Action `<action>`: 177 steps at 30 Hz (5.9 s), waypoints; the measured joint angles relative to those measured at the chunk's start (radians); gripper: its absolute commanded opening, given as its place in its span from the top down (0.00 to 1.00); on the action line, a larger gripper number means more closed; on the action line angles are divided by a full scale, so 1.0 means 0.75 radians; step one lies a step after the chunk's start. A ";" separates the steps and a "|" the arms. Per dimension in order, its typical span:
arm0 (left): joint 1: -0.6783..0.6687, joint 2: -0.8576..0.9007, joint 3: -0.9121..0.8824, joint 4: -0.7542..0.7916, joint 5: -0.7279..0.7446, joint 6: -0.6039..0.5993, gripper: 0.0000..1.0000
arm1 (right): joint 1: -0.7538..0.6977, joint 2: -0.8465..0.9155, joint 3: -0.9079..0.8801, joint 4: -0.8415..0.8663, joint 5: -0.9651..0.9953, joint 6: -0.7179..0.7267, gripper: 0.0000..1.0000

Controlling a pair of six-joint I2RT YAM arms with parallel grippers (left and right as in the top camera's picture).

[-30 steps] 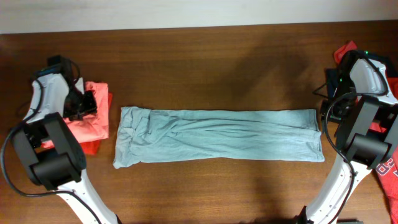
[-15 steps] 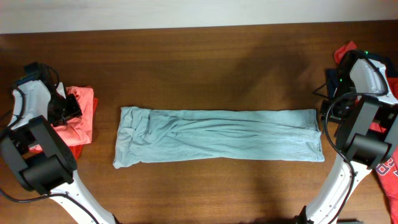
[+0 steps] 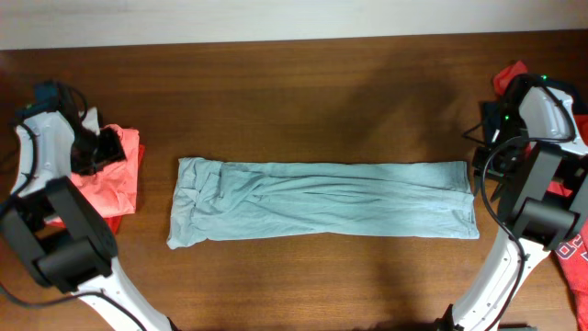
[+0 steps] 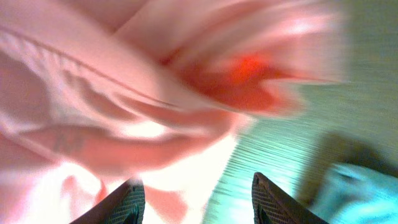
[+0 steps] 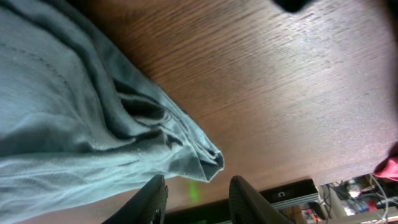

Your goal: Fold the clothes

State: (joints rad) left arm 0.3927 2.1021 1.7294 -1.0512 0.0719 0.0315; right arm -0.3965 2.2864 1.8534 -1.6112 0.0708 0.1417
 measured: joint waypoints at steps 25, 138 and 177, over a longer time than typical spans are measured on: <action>0.076 -0.257 0.046 0.013 0.087 -0.178 0.45 | -0.090 -0.001 0.063 -0.011 -0.072 -0.035 0.62; -0.471 -0.257 -0.337 -0.065 0.228 -0.041 0.45 | 1.170 -0.312 -0.319 0.581 -0.338 0.058 0.91; -0.471 -0.257 -0.337 -0.064 0.228 -0.042 0.45 | 1.230 -0.287 -0.319 0.768 -0.063 -0.001 0.66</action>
State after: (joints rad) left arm 0.0395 1.9095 1.4769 -1.0992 0.2432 0.0002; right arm 0.5259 2.0712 1.6138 -1.0355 0.0238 0.1410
